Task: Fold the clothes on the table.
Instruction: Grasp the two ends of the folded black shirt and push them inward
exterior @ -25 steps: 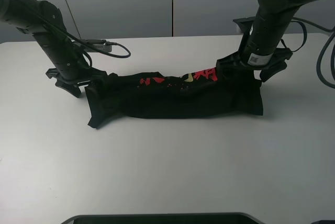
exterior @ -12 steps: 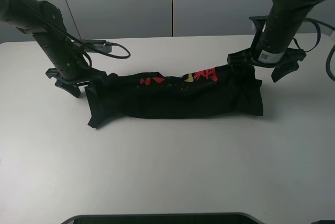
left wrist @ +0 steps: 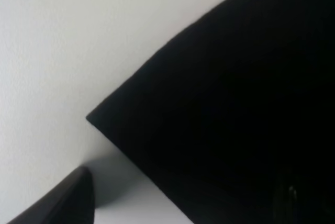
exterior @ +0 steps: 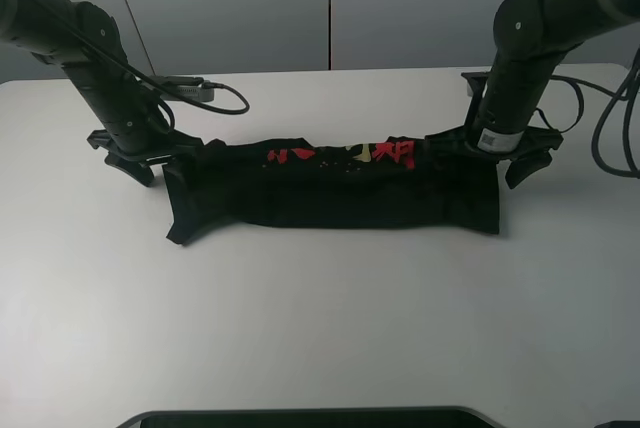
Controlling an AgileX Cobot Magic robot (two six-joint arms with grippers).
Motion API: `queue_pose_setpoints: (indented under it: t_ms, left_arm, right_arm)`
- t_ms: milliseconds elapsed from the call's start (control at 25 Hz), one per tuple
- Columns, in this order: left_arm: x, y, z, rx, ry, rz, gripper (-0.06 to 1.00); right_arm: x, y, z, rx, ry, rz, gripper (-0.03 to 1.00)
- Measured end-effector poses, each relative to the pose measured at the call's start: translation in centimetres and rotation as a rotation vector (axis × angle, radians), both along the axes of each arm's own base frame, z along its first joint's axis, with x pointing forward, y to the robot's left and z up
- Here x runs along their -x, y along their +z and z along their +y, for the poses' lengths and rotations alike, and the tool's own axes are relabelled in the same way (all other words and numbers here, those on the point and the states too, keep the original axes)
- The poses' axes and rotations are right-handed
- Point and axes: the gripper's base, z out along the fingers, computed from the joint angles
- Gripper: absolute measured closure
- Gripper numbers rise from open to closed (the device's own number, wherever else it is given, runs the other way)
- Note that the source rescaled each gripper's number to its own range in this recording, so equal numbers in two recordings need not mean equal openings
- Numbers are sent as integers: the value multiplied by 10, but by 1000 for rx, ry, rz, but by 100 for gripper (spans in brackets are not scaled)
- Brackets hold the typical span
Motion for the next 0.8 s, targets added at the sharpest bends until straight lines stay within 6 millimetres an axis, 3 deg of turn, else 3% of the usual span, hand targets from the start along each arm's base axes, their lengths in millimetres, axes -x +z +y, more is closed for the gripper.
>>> queue_pose_setpoints:
  t_ms: [520,640,800]
  left_arm:
    - [0,0,0,-2,-14,0,4]
    - [0,0,0,-2,-16,0,4]
    - [0,-1,0,-3,-18,1,4]
  right_arm:
    - [-1,-4,2,-18,-9,0,-3]
    - [-1,-5,3,-29,-18,2,7]
    - [-1,-10,6,-58,-43,14,29]
